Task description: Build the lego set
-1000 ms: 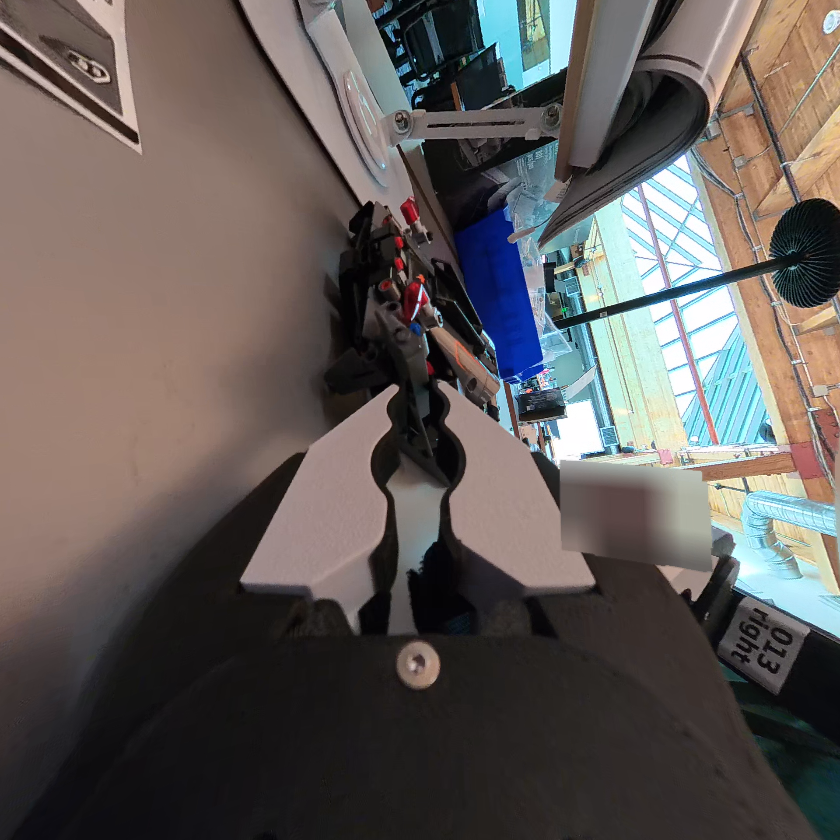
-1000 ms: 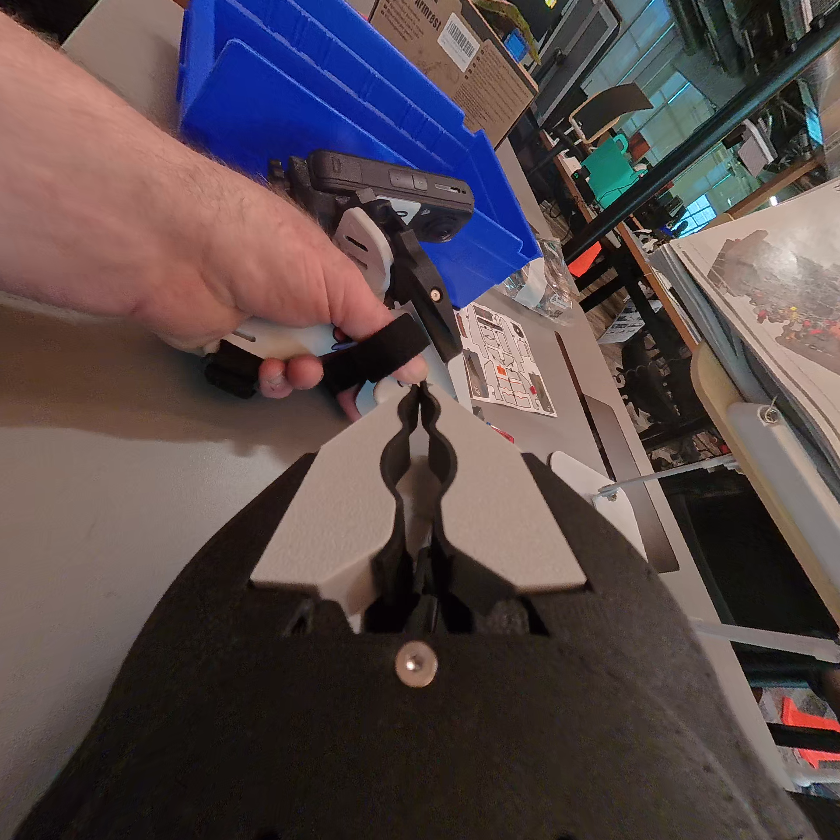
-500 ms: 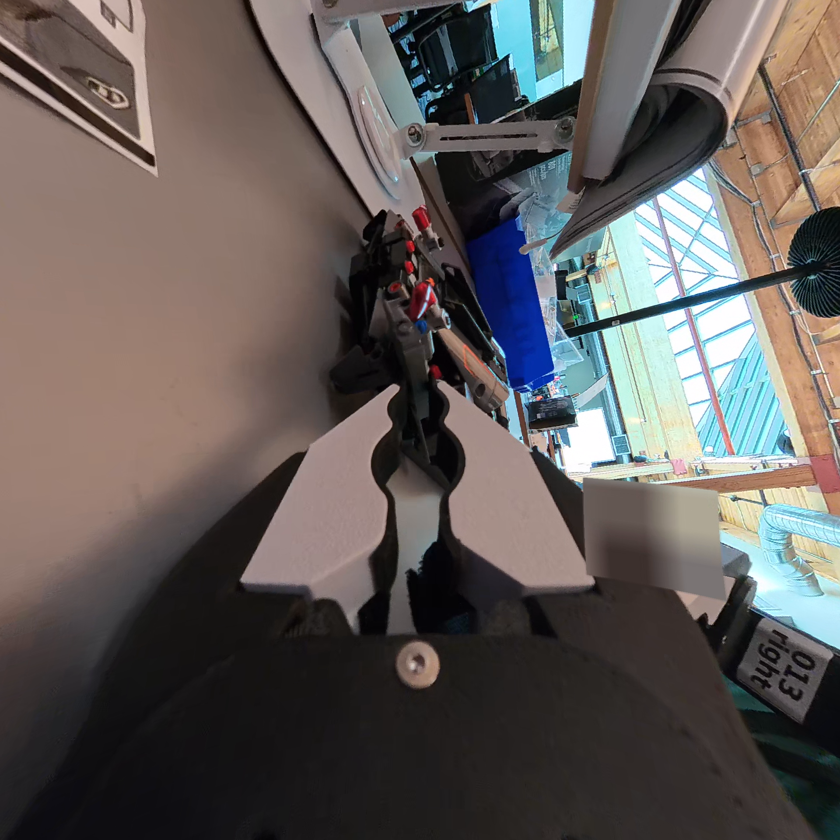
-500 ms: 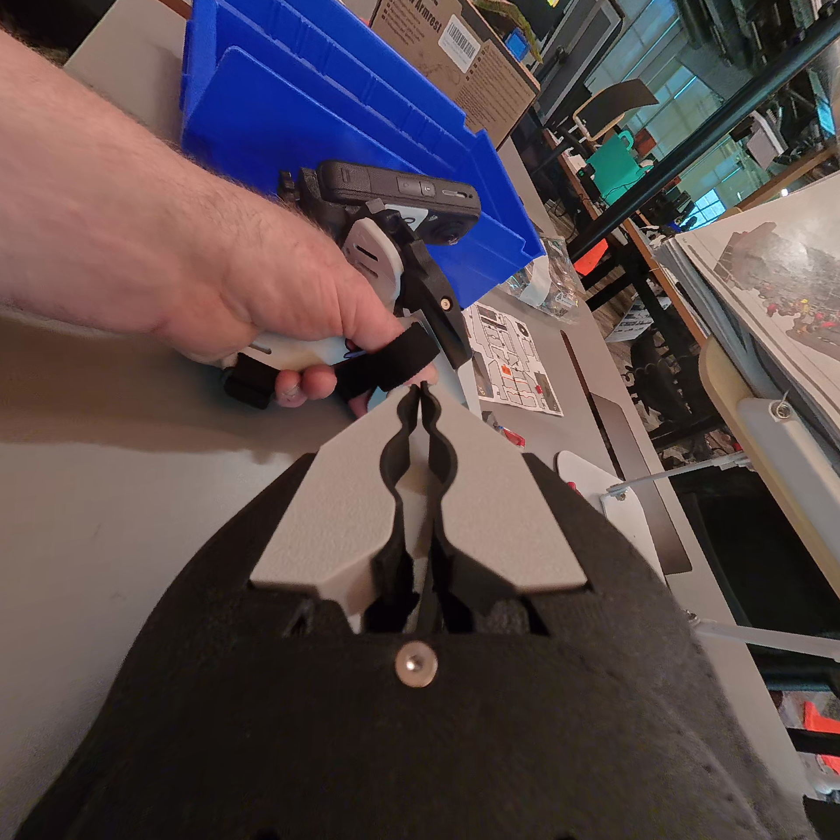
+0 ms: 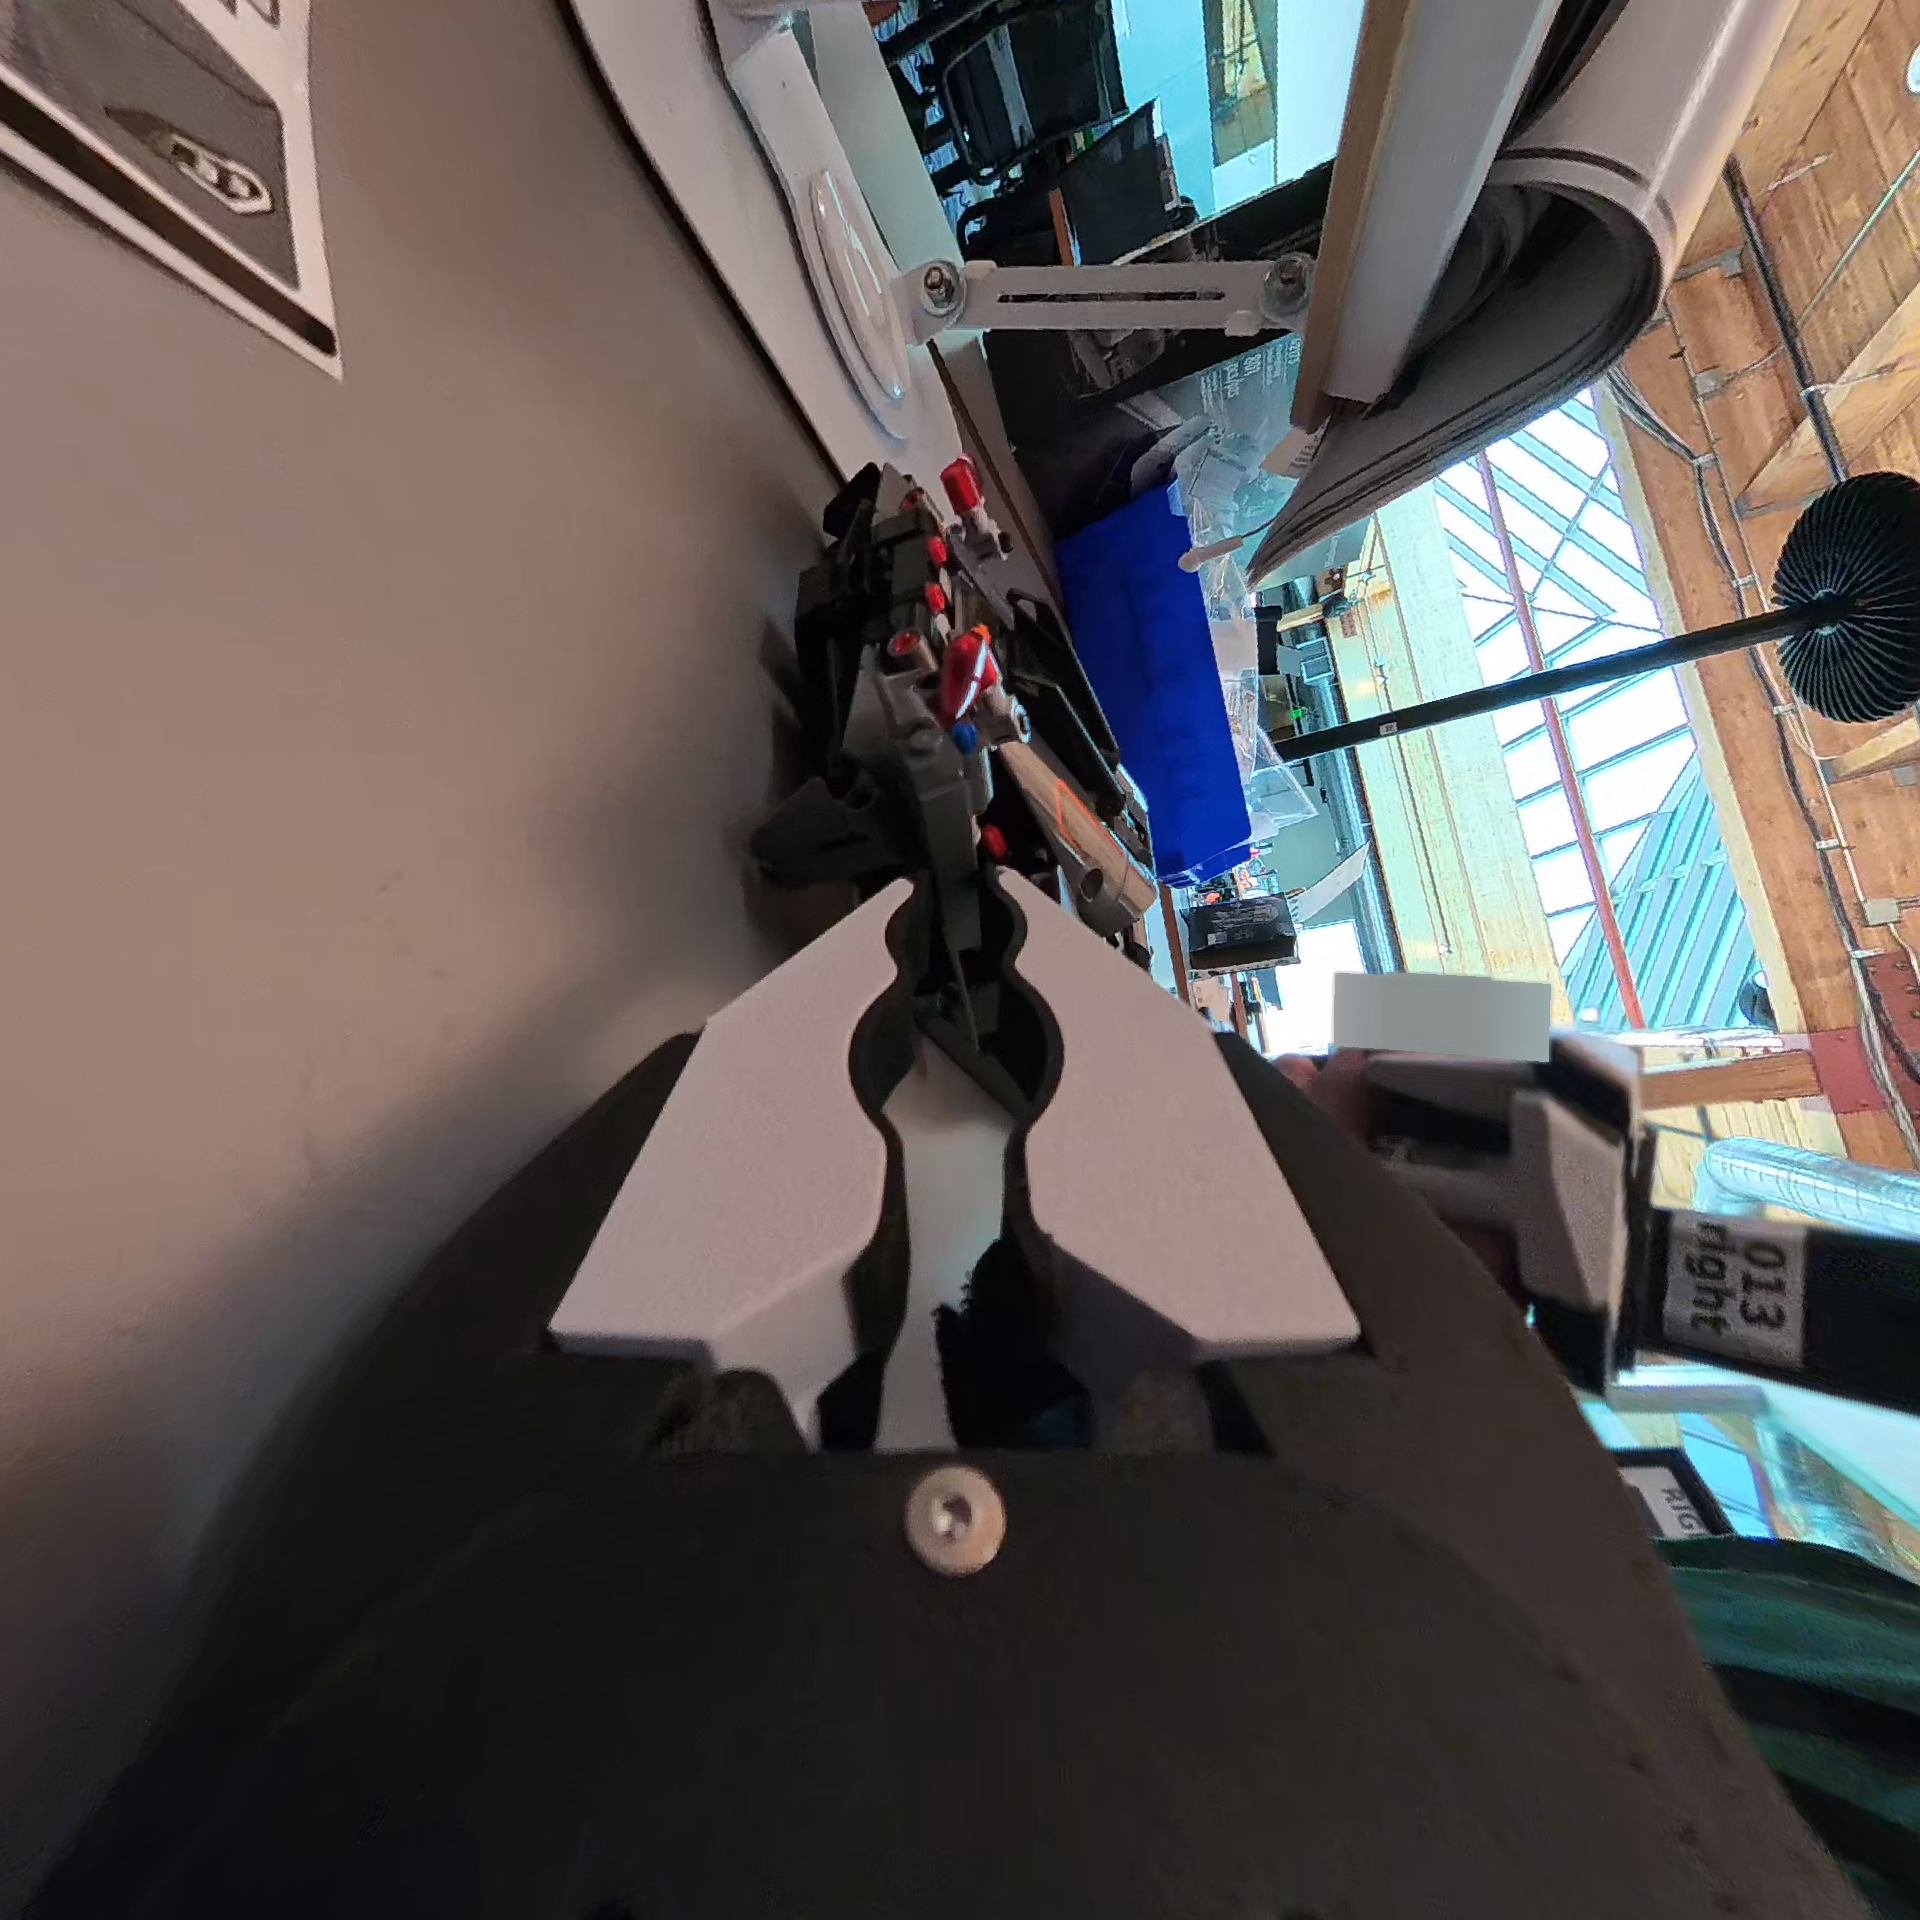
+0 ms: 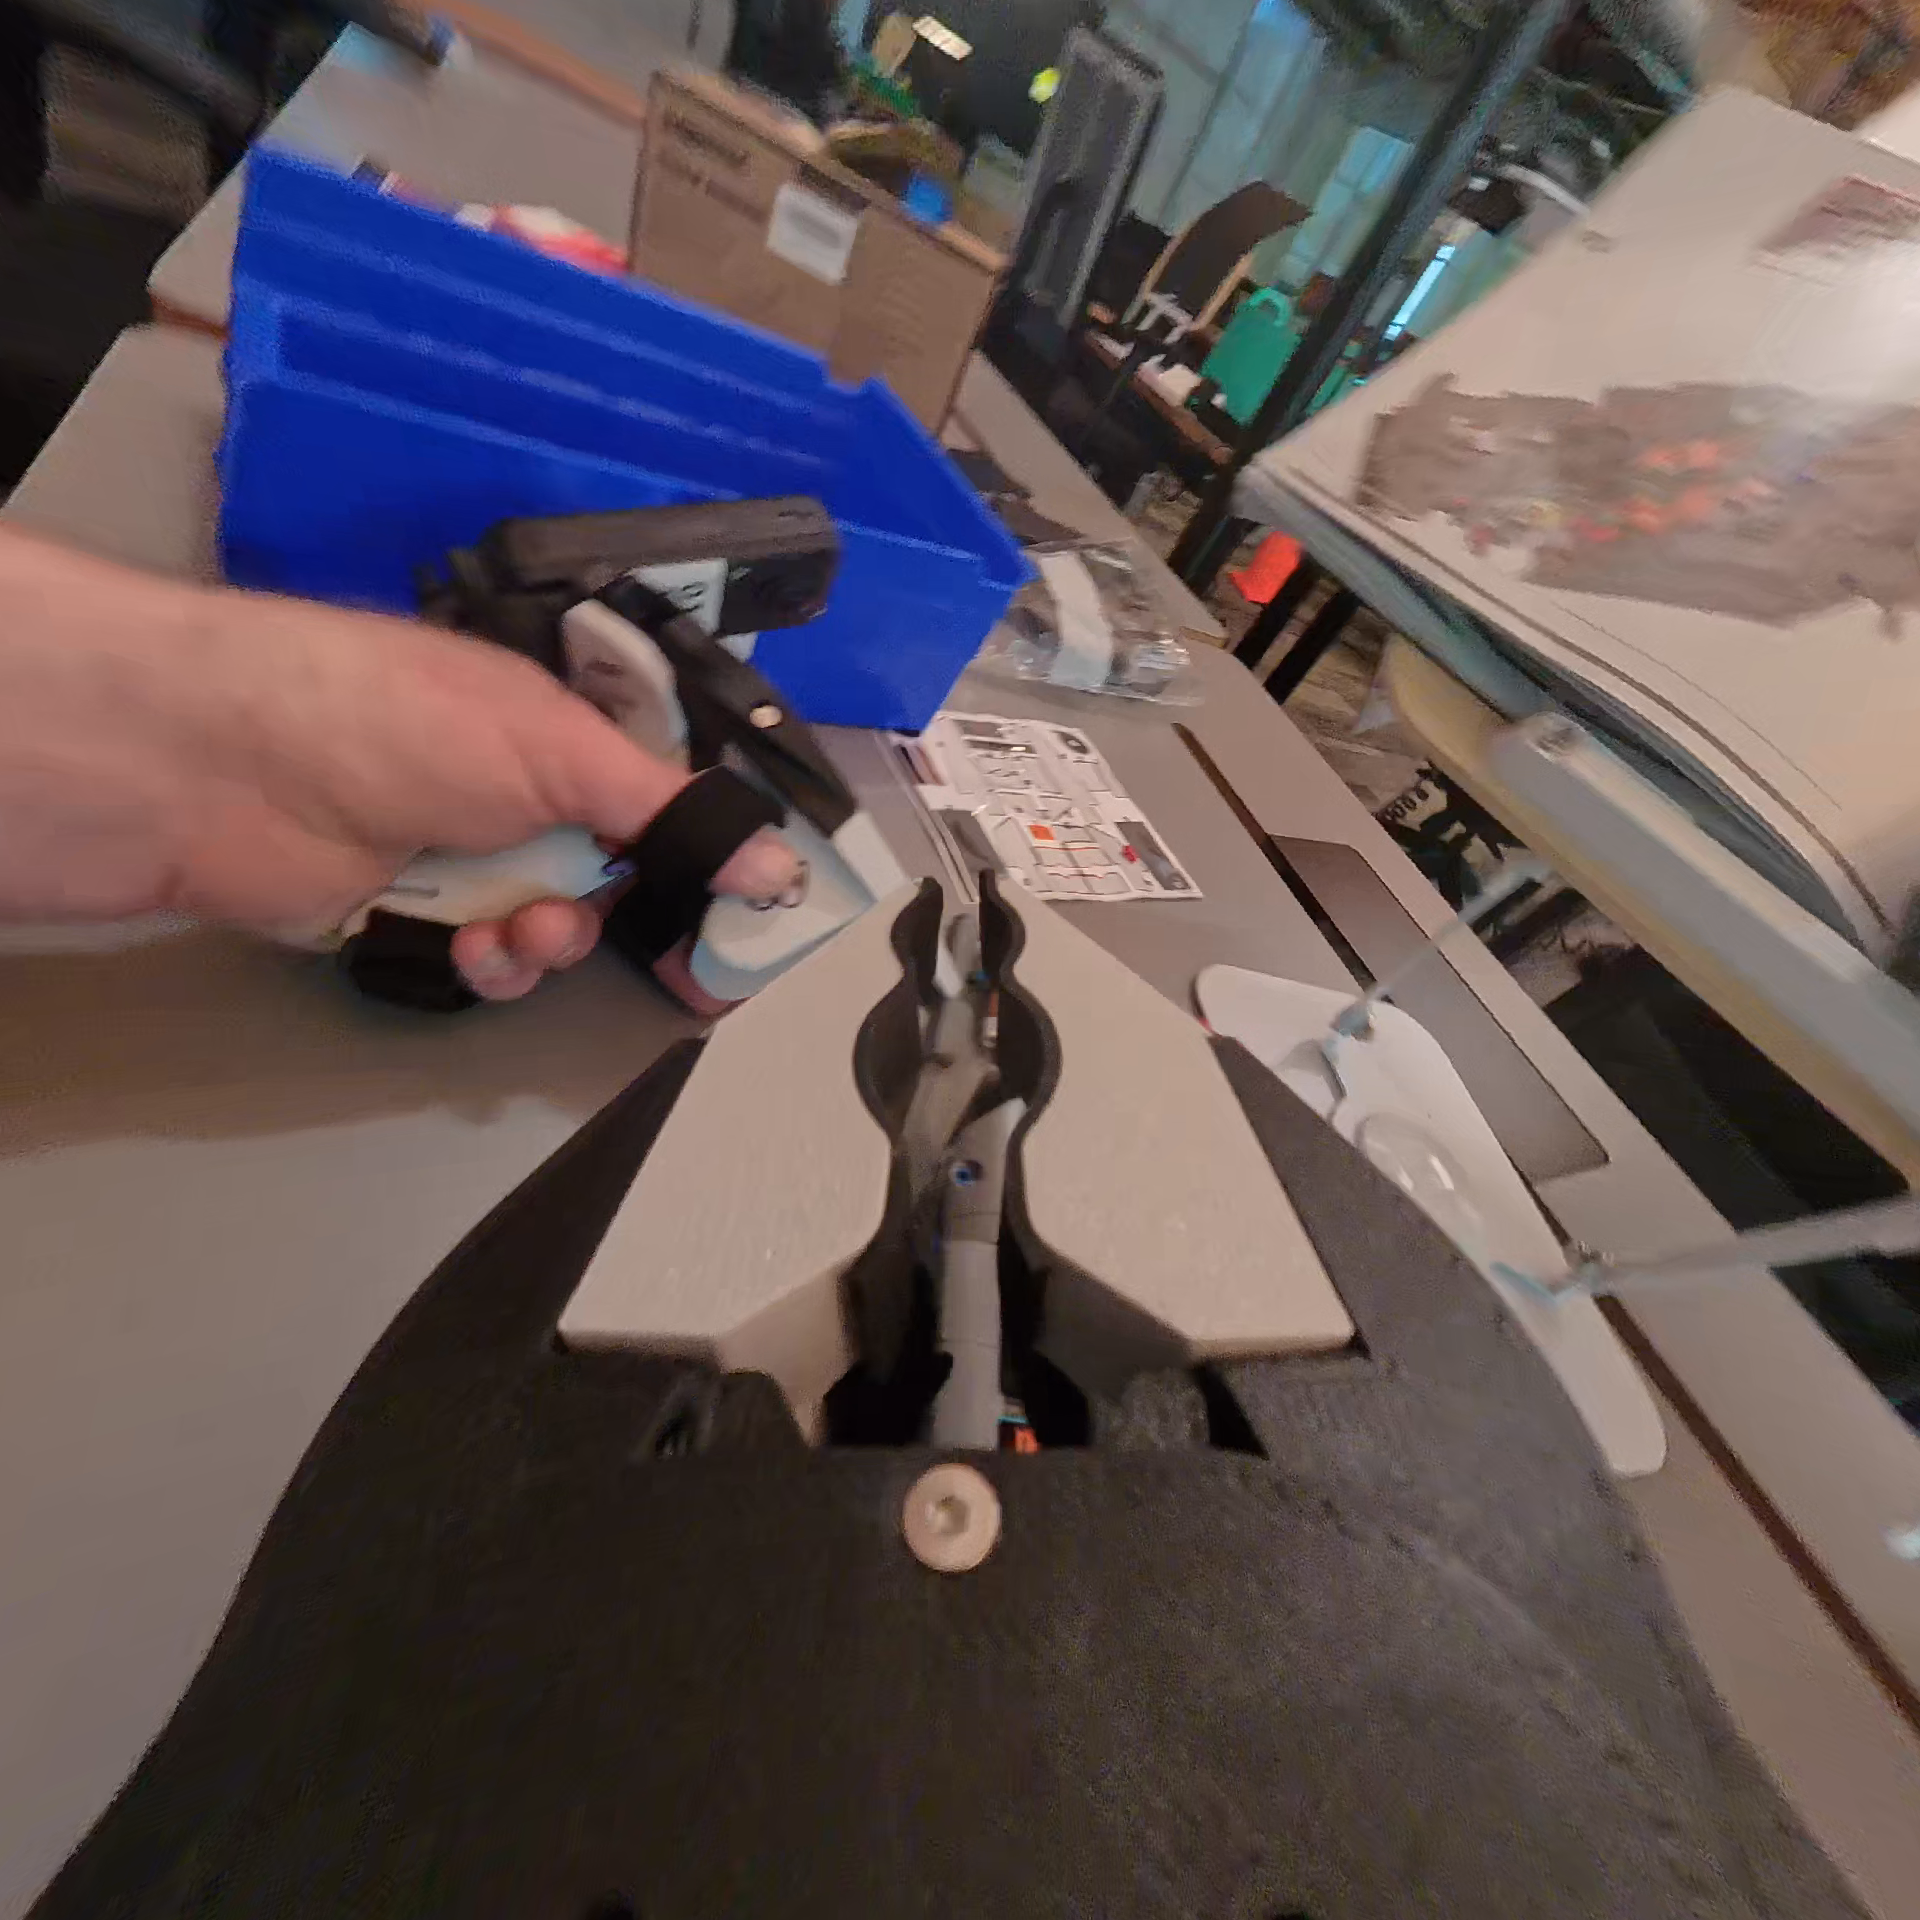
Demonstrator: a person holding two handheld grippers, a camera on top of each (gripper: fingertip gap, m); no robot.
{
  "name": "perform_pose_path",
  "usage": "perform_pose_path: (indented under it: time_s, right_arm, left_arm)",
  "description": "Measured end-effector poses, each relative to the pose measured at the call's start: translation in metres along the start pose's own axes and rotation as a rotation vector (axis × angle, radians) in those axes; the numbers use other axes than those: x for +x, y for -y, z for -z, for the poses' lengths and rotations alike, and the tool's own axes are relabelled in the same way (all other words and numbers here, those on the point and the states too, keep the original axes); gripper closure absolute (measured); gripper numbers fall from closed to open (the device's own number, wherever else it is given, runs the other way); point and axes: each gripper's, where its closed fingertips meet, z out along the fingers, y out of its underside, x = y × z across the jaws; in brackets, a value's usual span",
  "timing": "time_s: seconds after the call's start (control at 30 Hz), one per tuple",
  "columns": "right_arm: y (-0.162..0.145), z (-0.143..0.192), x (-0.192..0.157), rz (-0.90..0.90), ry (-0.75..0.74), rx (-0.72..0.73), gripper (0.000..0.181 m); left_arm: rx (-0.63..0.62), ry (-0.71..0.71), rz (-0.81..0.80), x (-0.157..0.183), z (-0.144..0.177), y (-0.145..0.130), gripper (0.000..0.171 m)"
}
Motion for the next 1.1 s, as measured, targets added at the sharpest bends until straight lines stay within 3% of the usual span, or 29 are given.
perform_pose_path:
  time_s: [0.17,0.33,0.87,1.1]
  right_arm:
    - [-0.005,0.026,0.058,-0.24,-0.107,0.076,0.175]
    - [-0.021,0.039,0.087,-0.319,-0.175,0.081,0.174]
    - [-0.025,0.037,0.089,-0.354,-0.156,0.08,0.172]
    - [-0.036,0.022,0.073,-0.312,-0.092,-0.009,0.162]
  left_arm:
    - [-0.014,-0.011,0.014,0.0,0.0,-0.001,0.165]
    - [-0.014,-0.007,0.01,0.0,-0.001,-0.002,0.165]
    - [-0.016,-0.022,0.015,0.002,-0.001,-0.003,0.165]
    - [-0.015,-0.017,0.017,0.001,-0.001,-0.003,0.165]
